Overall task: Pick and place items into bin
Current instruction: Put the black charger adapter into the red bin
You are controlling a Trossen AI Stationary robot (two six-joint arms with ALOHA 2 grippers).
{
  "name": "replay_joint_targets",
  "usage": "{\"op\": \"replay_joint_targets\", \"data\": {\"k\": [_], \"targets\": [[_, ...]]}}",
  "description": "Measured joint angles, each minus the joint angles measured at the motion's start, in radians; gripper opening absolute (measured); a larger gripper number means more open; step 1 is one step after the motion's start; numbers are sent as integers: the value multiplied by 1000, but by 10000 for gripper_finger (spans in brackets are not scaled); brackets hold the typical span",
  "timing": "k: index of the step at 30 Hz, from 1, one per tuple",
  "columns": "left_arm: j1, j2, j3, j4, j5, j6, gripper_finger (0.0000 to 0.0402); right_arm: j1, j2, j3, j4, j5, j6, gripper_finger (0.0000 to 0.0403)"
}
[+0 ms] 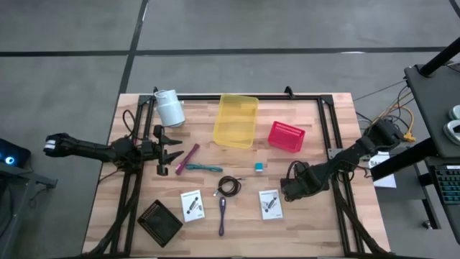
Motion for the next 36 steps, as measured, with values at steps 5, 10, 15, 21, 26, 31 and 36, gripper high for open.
{"op": "replay_joint_targets", "data": {"k": [5, 10, 15, 21, 26, 31, 36], "targets": [[0, 0, 0, 0, 0, 0, 153, 0, 1, 0, 3, -2, -20, 183], [0, 0, 0, 0, 0, 0, 153, -1, 0, 0, 8, -3, -27, 137], [0, 0, 0, 0, 0, 0, 153, -1, 0, 0, 16, -6, -50, 131], [0, 0, 0, 0, 0, 1, 153, 0, -4, 0, 25, -3, -62, 131], [0, 0, 0, 0, 0, 1, 153, 0, -11, 0, 31, 14, -72, 131], [0, 0, 0, 0, 0, 1, 153, -3, -15, 24, 32, 82, -88, 131], [0, 0, 0, 0, 0, 1, 153, -24, -15, 62, 32, 151, -147, 131]]}}
